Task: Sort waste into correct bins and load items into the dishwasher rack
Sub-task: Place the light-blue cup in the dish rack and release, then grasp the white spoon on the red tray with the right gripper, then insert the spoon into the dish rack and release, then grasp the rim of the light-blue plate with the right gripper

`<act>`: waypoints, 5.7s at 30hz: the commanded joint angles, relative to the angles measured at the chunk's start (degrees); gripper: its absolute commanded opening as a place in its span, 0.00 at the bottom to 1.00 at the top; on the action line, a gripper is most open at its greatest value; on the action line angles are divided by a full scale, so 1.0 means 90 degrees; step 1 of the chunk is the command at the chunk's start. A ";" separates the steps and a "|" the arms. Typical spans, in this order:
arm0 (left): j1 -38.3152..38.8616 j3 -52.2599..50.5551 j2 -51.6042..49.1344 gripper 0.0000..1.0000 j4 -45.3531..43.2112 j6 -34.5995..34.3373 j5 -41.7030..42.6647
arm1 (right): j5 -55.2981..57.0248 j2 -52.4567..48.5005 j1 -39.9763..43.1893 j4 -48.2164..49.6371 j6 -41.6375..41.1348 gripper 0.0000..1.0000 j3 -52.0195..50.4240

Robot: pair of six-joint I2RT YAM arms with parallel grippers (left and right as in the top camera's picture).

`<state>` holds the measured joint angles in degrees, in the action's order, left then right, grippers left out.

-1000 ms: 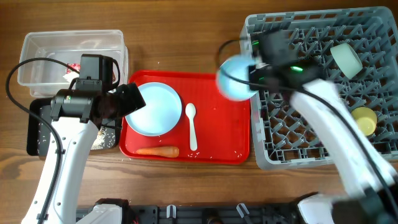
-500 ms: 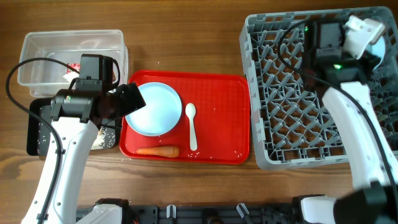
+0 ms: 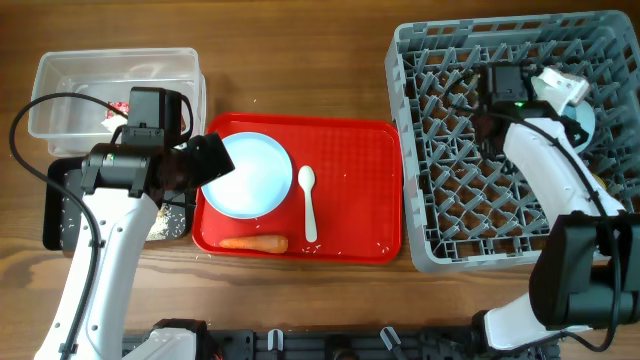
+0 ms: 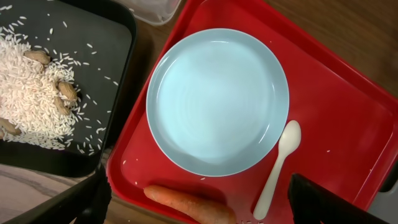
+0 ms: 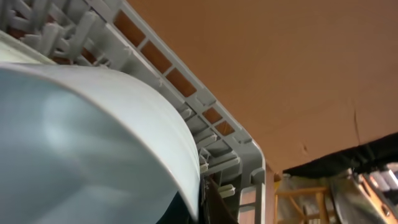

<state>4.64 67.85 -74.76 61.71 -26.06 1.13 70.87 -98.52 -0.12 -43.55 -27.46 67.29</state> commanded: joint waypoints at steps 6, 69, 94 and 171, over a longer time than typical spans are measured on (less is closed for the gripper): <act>-0.0036 0.0027 0.0056 0.93 0.0005 -0.0034 -0.0066 | -0.1093 -0.0102 -0.0158 -0.0146 -0.0117 0.05 -0.0034; -0.1477 0.0027 0.0068 1.00 0.0651 -0.0160 -0.0199 | -0.7101 -0.1736 -0.5005 0.2727 0.2538 0.74 0.0100; -0.1477 0.0027 0.0068 1.00 0.0653 -0.0158 -0.0182 | -0.6880 -0.1829 -0.4772 0.1586 0.1542 0.35 0.0083; -0.1477 0.0027 0.0068 1.00 0.0702 -0.0160 -0.0177 | -0.7966 -0.1829 -0.4743 0.3451 -0.0709 0.08 -0.0049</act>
<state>-8.34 67.85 -74.76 67.79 -26.92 -0.16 -3.36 -113.84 -43.31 -11.73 -30.68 66.54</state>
